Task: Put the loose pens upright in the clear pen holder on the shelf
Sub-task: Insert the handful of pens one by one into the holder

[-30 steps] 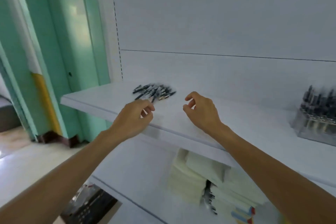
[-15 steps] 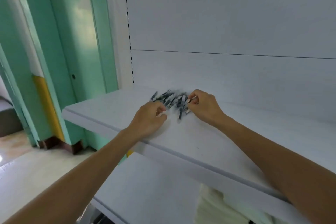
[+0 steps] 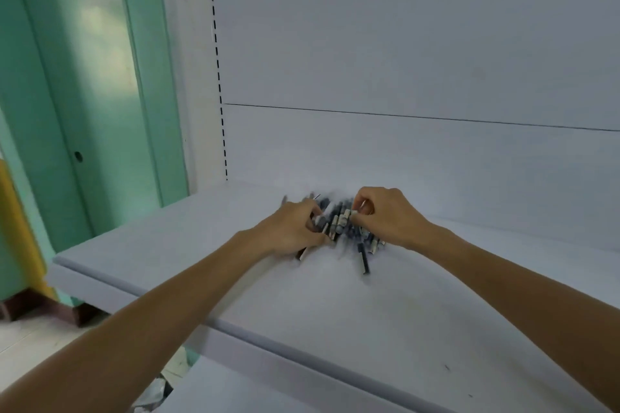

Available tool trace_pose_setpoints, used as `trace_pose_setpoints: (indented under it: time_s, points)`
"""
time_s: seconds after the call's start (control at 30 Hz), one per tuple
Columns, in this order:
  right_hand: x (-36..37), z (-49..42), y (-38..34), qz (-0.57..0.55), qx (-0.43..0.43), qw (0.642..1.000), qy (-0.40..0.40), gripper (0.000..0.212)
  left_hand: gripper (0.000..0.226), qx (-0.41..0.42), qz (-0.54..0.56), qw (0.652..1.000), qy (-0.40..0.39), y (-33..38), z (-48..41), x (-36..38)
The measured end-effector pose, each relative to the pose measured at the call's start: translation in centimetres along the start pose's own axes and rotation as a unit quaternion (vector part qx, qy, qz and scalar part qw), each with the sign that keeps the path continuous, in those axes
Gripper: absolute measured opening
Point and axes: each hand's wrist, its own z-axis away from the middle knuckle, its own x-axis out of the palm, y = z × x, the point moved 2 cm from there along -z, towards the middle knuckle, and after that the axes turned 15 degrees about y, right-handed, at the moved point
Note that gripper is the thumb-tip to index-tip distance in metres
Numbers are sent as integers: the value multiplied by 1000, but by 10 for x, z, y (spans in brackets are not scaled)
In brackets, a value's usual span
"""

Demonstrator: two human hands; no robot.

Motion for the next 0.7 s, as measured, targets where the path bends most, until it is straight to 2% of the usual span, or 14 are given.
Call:
trace_pose_setpoints:
  time_s: [0.07, 0.13, 0.23, 0.33, 0.47, 0.6, 0.7]
  points:
    - [3, -3, -3, 21, 22, 999, -10, 16, 52, -4, 18, 1000, -11, -9, -10, -7]
    - [6, -6, -6, 43, 44, 998, -26, 24, 45, 10, 18, 1000, -8, -16, -22, -13]
    - [10, -9, -7, 49, 91, 994, -27, 30, 31, 21, 49, 997, 49, -27, -39, -16]
    - [13, -10, -5, 30, 156, 987, 20, 29, 25, 11, 41, 992, 115, -35, -50, -14]
    - [8, -4, -10, -50, 207, 971, 110, 27, 27, 53, -74, 993, 73, -43, -56, 0]
    - [-5, 6, -19, -79, 200, 963, 163, 24, 34, 39, -49, 997, 43, -45, -59, 2]
    - [-10, 14, -23, -66, 204, 959, 184, 21, 26, 35, -61, 997, 24, -42, -59, -4]
